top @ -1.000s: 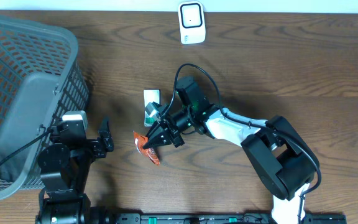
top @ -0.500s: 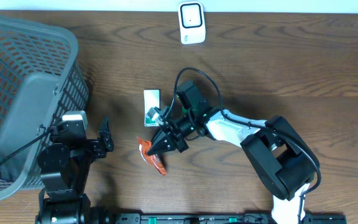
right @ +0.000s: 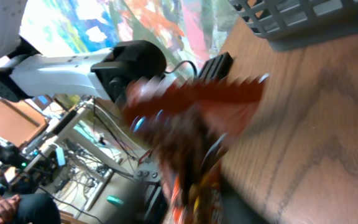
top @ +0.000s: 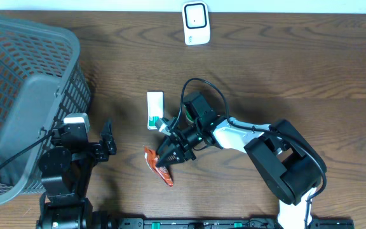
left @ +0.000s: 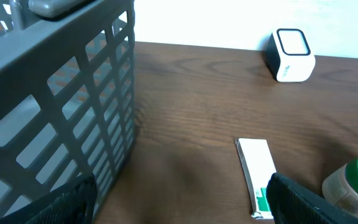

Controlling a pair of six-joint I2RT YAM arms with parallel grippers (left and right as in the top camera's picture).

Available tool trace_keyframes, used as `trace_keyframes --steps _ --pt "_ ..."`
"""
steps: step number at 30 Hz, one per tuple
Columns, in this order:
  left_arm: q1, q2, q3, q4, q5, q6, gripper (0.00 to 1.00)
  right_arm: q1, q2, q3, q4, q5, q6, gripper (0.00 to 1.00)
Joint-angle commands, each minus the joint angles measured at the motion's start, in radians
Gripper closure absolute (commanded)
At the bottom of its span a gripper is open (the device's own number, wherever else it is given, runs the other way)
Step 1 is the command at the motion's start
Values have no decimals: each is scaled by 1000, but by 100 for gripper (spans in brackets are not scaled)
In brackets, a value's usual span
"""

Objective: Scan the item barcode

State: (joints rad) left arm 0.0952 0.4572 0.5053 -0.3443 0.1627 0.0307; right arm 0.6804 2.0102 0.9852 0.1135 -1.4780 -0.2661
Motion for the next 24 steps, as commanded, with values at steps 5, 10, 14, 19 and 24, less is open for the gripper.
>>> trace_keyframes --steps 5,10,14,19,24 --pt "-2 -2 0 0 9 14 12 -13 4 -6 19 37 -13 1" --pt "-2 -2 0 0 9 14 12 -37 4 -5 159 49 214 1" --pt "-2 -2 0 0 9 14 12 -29 -12 -5 272 113 402 1" --pt "-2 -2 0 0 9 14 12 23 -62 -5 109 451 522 1" --pt "-2 -2 0 0 9 14 12 68 -82 -5 -232 798 632 1"
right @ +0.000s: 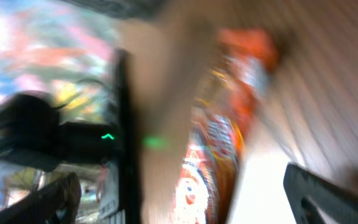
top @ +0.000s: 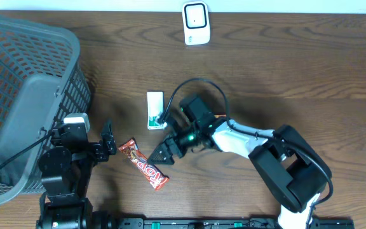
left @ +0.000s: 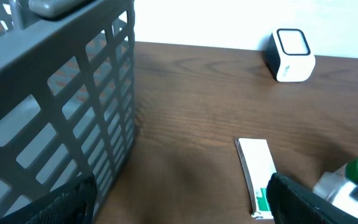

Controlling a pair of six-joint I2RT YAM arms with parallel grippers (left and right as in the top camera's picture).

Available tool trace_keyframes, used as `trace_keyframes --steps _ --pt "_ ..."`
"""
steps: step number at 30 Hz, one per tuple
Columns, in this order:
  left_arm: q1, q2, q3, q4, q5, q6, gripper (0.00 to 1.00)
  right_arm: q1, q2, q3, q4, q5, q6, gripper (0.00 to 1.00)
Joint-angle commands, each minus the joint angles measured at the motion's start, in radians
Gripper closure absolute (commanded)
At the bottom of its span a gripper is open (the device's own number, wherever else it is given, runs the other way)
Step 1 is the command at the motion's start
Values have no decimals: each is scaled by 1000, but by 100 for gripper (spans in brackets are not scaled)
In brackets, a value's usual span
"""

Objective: Scan the item barcode

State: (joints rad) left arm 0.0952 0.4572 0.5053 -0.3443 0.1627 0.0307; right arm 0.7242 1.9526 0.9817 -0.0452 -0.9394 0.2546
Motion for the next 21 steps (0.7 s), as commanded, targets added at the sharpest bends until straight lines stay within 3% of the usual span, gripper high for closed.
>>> trace_keyframes --steps 1,7,11,18,21 --pt "-2 -2 0 0 9 14 12 29 -24 -2 -112 244 112 1" --pt "-2 -2 0 0 9 14 12 43 -24 -2 -208 82 112 1" --pt "-2 -2 0 0 9 14 12 87 -24 -2 -244 137 105 1" --pt "-2 -2 0 0 9 14 12 162 -22 -2 -293 255 233 1" --pt "-2 -2 0 0 9 14 12 177 -21 -2 -311 306 312 12"
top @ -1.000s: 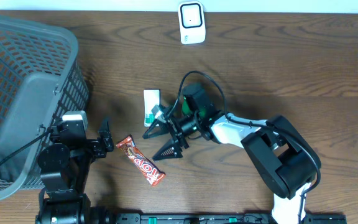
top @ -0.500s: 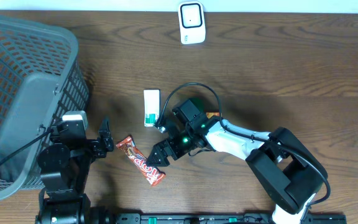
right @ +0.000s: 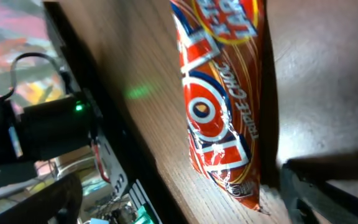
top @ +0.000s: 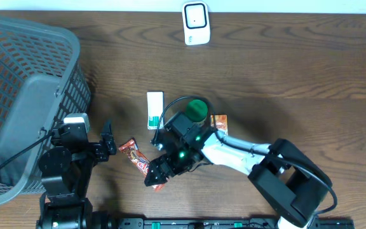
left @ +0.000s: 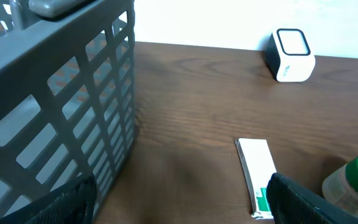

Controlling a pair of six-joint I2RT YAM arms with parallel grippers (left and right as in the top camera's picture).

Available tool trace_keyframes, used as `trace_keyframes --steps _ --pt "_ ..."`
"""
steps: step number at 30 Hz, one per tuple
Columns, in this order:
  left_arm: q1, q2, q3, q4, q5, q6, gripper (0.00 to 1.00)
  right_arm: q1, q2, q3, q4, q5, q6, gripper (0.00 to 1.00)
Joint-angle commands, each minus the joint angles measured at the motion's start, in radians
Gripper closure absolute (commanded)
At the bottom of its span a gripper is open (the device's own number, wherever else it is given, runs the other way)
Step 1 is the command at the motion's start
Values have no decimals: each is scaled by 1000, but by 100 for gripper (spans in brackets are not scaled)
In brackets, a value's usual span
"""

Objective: Scan the item barcode
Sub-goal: 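Lift the red bar and carry it right past the green-capped jar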

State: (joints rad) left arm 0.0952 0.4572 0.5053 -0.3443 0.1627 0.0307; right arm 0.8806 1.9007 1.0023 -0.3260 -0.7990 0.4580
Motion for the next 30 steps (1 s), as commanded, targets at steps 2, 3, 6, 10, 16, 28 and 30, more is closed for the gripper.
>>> trace_keyframes --steps 2,3,6,10,16,28,30 --pt "-2 -2 0 0 9 14 12 19 32 -23 -40 200 145 36" --pt "-2 -2 0 0 9 14 12 17 32 -23 -42 209 157 47" --pt "-2 -2 0 0 9 14 12 13 32 -23 -44 215 159 58" --pt "-2 -2 0 0 9 14 12 18 35 -23 -23 225 159 51" --pt "-2 -2 0 0 9 14 12 25 49 -23 -7 225 186 48" --pt "-2 -2 0 0 9 14 12 26 102 -23 13 193 225 99" --pt "-2 -2 0 0 9 14 12 26 95 -21 20 198 206 99"
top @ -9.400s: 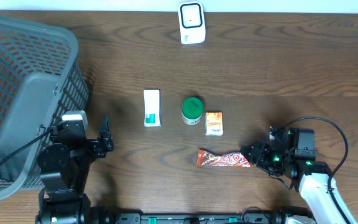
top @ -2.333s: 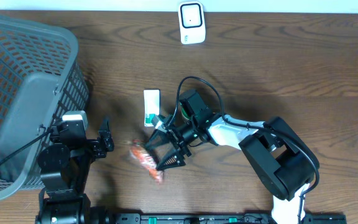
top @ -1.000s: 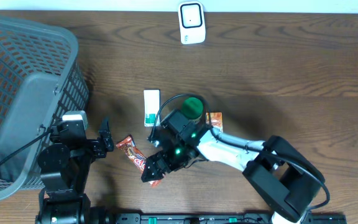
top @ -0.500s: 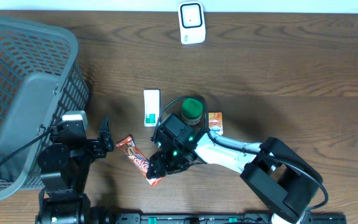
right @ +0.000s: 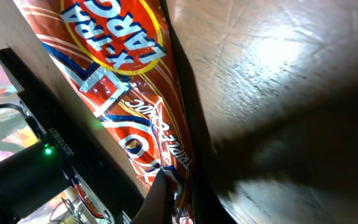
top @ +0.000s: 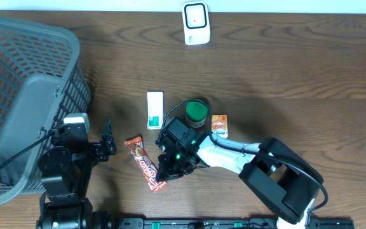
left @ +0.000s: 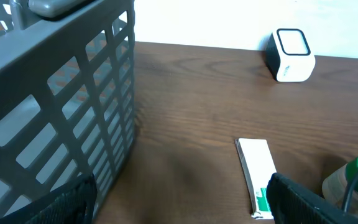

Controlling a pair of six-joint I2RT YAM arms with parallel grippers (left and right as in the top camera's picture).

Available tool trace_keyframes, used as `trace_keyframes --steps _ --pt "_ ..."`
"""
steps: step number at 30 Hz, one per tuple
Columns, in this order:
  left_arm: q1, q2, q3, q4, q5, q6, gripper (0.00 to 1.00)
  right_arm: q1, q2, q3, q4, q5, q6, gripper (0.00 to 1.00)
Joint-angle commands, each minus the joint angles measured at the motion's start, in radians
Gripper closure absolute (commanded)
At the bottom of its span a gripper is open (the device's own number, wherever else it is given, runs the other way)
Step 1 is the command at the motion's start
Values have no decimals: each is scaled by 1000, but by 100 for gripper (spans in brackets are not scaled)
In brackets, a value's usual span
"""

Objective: Scan the item barcode
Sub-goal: 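Lift the red bar and carry it right past the green-capped jar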

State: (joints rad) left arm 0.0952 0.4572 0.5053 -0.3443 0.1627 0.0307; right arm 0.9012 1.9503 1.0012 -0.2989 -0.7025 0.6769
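A red-orange candy bar [top: 141, 159] lies slanted on the wooden table, front of centre. Close up, its wrapper [right: 123, 74] fills the upper left of the right wrist view. My right gripper [top: 164, 173] is at the bar's near end, and the right gripper [right: 182, 199] is shut there on the wrapper's edge. The white barcode scanner [top: 196, 24] stands at the far edge, and the same scanner [left: 291, 55] shows in the left wrist view. My left gripper [top: 108, 145] rests open at the front left, and nothing lies inside the left gripper [left: 179, 210].
A large grey basket [top: 24, 95] fills the left side, its wall [left: 55, 112] close to the left arm. A white and green box [top: 155, 109], a green-lidded jar [top: 196, 111] and a small orange packet [top: 219, 123] lie mid-table beside the right arm.
My right gripper was open over the candy bar's near end; now it is shut on that end. The bar lies slightly turned. The left arm has not moved.
At first my right gripper held the candy bar tilted off the table. Then the bar lay flat and the gripper stood open just right of it. Then the open gripper was over the bar's near end, and now it is shut on it.
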Motion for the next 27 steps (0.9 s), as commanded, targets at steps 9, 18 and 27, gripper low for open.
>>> trace_keyframes --steps 9,18,27 --pt "-2 -2 0 0 9 14 12 7 -384 -19 -436 820 -26 99" --pt "-2 -2 0 0 9 14 12 -40 -499 -19 -766 1170 140 99" --pt "-2 -2 0 0 9 14 13 -129 -499 -19 -925 1409 416 99"
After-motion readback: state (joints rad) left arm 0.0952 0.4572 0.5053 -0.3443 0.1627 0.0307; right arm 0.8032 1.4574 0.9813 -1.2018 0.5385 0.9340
